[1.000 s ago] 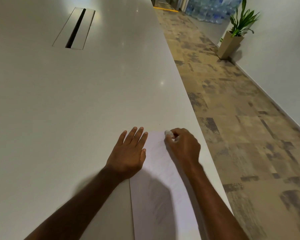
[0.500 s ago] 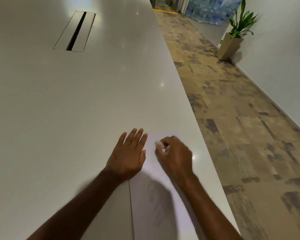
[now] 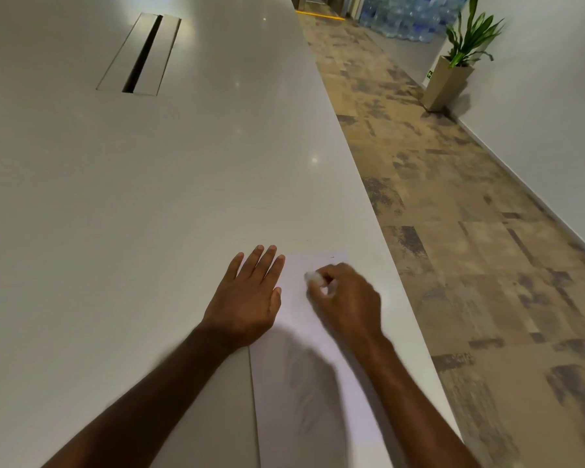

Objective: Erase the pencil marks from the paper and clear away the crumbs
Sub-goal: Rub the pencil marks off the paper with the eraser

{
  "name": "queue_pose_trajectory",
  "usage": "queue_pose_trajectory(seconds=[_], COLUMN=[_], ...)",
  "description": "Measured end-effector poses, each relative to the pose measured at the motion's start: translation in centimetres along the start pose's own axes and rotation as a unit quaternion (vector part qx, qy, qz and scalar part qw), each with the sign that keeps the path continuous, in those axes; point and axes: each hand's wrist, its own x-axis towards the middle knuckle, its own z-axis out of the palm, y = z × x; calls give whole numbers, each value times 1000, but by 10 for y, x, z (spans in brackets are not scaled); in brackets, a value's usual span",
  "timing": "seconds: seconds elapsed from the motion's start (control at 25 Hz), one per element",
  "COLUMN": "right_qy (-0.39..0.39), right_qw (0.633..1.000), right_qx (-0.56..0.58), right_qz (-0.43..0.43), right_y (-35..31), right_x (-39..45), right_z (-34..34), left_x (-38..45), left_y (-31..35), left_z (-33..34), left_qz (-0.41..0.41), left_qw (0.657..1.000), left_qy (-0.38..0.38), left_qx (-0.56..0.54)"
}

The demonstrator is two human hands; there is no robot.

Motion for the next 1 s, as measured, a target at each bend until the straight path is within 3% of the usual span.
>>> queue_pose_trajectory(seconds=[0.12,0.28,0.44,0.6,0.76,0.8,0.92,1.0], right_qy=[40,-27,47,-31,43,41,-38,-32], right_qw=[997,997,998,996,998,998,996,998], right_qx=[-5,33,3,21,-8,-10,17,8], right_qz=[60,-62,52,-81,49,45,-82,-60], right_y=[6,-12,7,-15,6,3,-17,-7], right_x=[19,-23,22,-16,31,29,-7,11], right_z=[-11,10,-6,8,-9,-8,10,6], left_x=[-1,-1,-1,-1,-1,-1,-1,0], left_y=[1,0,0,0,0,0,0,-1], left_z=[-1,0,-1,0,0,0,2,2], left_qz=[-1,4,1,5,2,1,4,3], left_qw=[1000,1000,1000,1000,1000,1000,1000,1000], left_qy=[1,-4,3,2,6,6,8,9], left_qx=[6,4,8,4,9,7,4,9])
